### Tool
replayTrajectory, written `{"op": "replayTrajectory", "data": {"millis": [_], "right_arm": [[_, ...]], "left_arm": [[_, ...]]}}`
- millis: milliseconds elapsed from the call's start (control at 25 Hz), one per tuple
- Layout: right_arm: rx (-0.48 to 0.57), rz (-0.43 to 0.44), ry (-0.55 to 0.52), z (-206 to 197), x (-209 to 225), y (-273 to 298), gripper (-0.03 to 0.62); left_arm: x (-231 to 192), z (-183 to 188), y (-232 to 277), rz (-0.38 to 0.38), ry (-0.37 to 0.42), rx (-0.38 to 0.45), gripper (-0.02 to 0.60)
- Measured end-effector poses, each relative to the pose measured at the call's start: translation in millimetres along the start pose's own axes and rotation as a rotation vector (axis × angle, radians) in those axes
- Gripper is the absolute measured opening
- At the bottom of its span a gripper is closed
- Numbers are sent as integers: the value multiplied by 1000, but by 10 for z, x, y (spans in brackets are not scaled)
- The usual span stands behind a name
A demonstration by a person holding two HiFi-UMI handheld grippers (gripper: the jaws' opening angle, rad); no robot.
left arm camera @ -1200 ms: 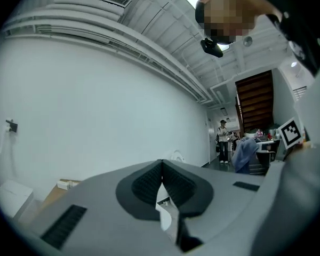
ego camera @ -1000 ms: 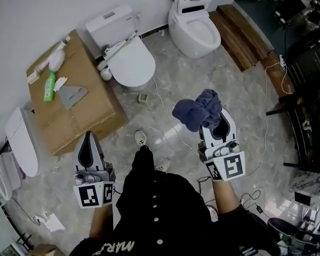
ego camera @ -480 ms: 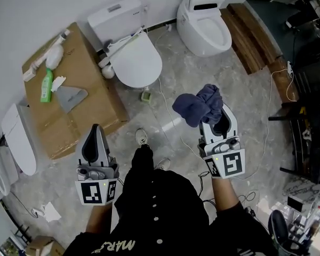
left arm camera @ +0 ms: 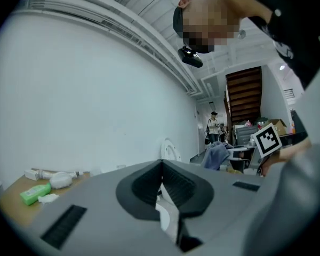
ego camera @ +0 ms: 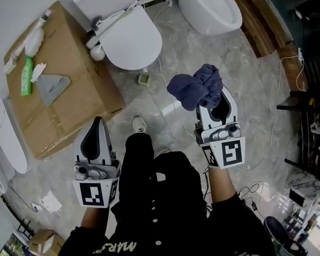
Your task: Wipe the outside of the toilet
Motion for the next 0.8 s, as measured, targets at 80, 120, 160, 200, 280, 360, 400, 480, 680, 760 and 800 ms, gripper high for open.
{"op": "replayTrajectory", "data": {"millis": [80, 120, 160, 200, 280, 360, 400, 480, 680, 760, 800], "right_arm": [[-7, 4, 2, -287, 33, 66, 168], [-13, 7, 2, -441, 47, 107, 169], [-17, 11, 0, -600, 57, 152, 167], [-20, 14, -2, -759, 63, 198, 167], [-21, 24, -8, -1067, 60, 283, 167], [-20, 33, -13, -1358, 46, 355, 167], [-20, 37, -16, -1498, 39, 392, 167], [-20, 40, -25, -1771, 31, 463, 167], [-6, 39, -57, -2426, 42, 620, 167], [-5, 40, -47, -2720, 36, 680, 168], [-5, 40, -43, -2873, 29, 712, 167]], "left_arm": [[42, -248, 115, -27, -6, -15, 9], [73, -370, 185, -49, -9, -17, 9], [103, -494, 260, -74, -9, -19, 9], [129, -616, 337, -98, -10, -18, 9], [173, -859, 480, -139, -14, -11, 9], [213, -1113, 603, -168, -10, -7, 9], [235, -1245, 661, -183, -7, -8, 9], [276, -1508, 763, -217, -11, -8, 9], [278, -2121, 1027, -290, -8, 17, 9], [265, -2379, 1132, -320, -34, 29, 9], [272, -2516, 1177, -339, -45, 34, 9]]}}
Point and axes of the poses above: the fingertips, and each gripper's own axes: y forward along the fingers, x to its right, z out of its top, the point moved 4 cm from there along -y, backward along the fingers, and after that the axes turned 8 degrees about -z, right-handed, at the moved point
